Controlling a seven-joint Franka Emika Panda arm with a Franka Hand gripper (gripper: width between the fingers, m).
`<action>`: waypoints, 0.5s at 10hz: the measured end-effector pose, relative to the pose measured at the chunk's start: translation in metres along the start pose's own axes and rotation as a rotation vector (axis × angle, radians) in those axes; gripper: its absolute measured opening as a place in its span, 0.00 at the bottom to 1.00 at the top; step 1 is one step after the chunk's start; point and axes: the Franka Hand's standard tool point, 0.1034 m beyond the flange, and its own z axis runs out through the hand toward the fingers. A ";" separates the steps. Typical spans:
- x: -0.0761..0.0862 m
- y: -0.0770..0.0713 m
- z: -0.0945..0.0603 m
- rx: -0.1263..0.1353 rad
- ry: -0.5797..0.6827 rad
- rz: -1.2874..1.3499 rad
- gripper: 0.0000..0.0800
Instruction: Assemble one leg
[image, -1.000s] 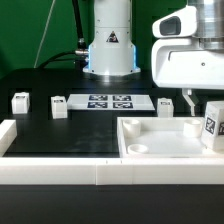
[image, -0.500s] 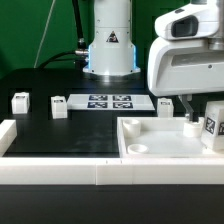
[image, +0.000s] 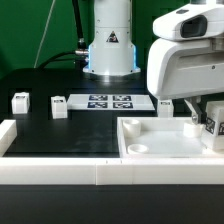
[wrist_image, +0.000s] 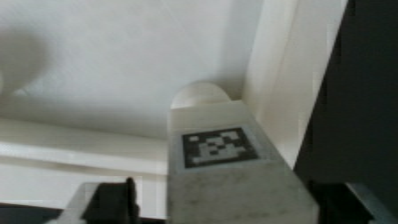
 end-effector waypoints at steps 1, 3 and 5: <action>0.000 0.000 0.000 0.000 0.000 0.005 0.50; 0.000 0.001 0.000 0.001 0.000 0.027 0.36; 0.001 0.003 0.001 0.036 0.011 0.262 0.36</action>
Offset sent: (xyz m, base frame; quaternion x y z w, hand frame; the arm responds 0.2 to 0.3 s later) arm -0.0055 -0.0034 -0.0017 0.0592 -0.0078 0.1650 0.9845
